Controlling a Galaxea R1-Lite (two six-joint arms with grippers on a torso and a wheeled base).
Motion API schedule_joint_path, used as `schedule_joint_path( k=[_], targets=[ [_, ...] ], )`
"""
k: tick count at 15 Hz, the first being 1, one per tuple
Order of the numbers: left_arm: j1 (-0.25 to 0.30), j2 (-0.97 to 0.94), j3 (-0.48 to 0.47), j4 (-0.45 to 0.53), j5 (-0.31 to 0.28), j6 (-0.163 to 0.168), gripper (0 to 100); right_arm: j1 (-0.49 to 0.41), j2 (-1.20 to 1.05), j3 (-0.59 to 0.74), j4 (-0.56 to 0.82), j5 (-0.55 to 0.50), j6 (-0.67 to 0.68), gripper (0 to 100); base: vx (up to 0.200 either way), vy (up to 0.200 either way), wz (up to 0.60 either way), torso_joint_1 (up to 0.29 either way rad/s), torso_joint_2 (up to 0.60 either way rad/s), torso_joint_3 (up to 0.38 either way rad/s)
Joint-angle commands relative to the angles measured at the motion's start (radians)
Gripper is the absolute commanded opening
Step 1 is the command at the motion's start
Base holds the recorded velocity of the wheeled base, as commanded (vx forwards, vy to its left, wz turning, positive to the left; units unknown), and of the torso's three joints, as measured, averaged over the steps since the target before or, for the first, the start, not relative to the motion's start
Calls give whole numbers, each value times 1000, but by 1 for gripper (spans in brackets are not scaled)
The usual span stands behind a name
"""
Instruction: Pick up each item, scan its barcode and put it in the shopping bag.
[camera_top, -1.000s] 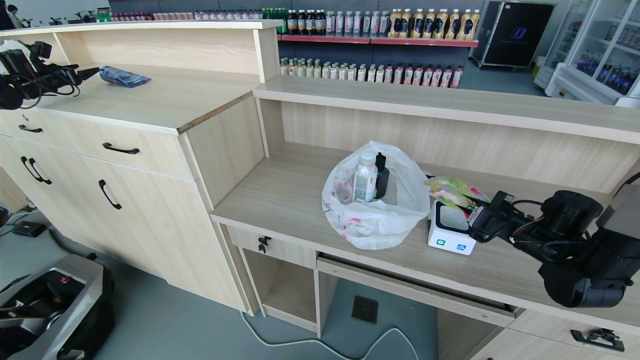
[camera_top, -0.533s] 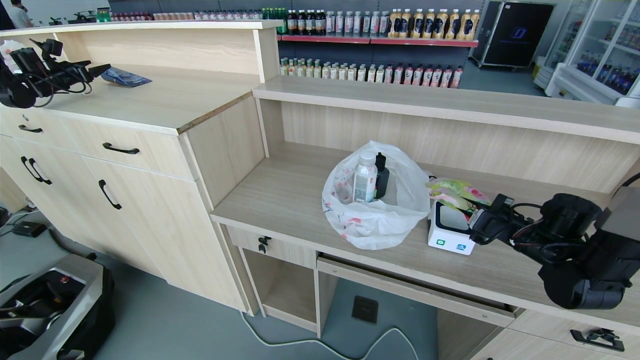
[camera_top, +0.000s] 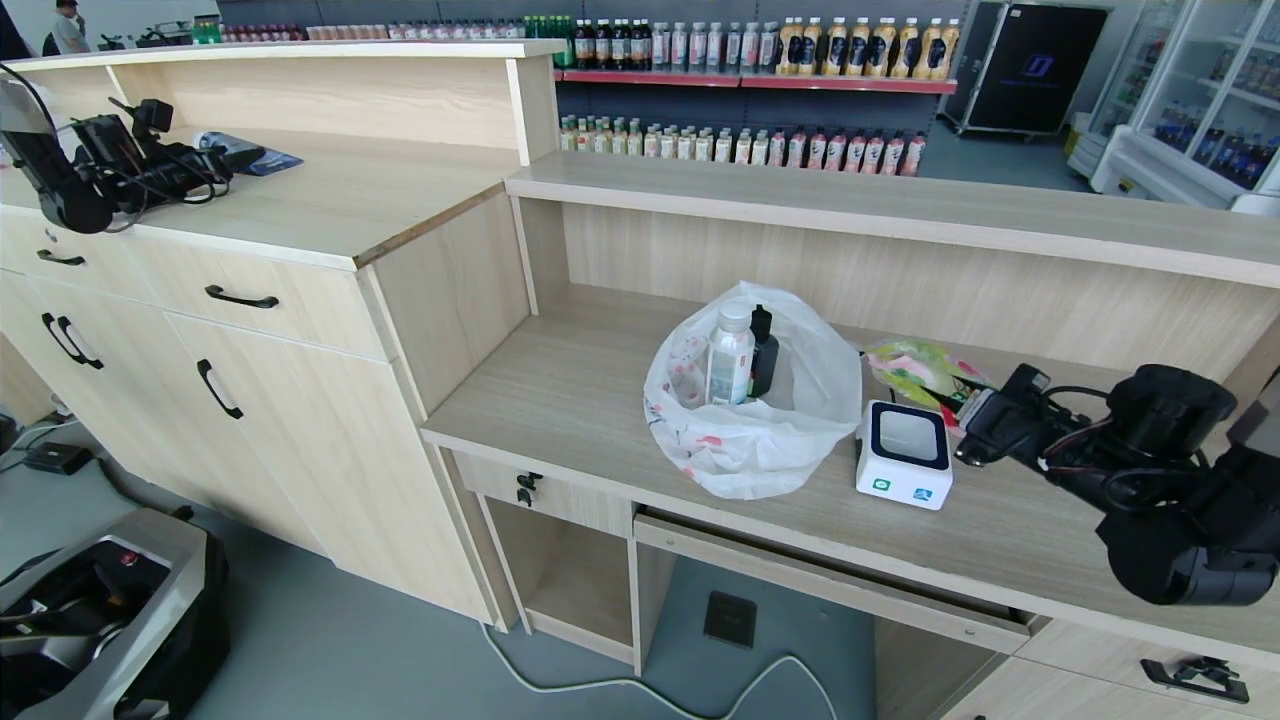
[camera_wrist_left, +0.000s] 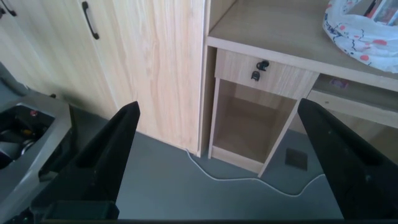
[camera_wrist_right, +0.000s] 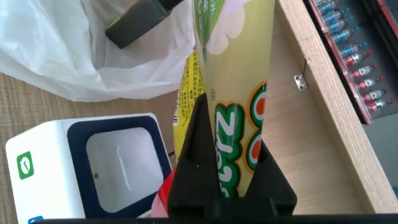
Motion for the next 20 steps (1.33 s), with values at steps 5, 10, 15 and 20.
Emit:
schedule_joint_path(
  k=[5, 10, 15, 20],
  targets=[
    [0, 0, 0, 0, 1, 0, 100, -18, -644, -34, 859, -274, 499, 0, 0, 0, 0, 0, 0, 0],
    [0, 0, 0, 0, 1, 0, 100, -67, -604, -92, 974, -648, 891, 0, 0, 0, 0, 0, 0, 0],
    [0, 0, 0, 0, 1, 0, 100, -65, -622, -114, 943, -684, 877, 0, 0, 0, 120, 1, 0, 0],
    [0, 0, 0, 0, 1, 0, 100, -29, -639, -131, 877, -647, 881, 0, 0, 0, 480, 2, 1, 5]
  ],
)
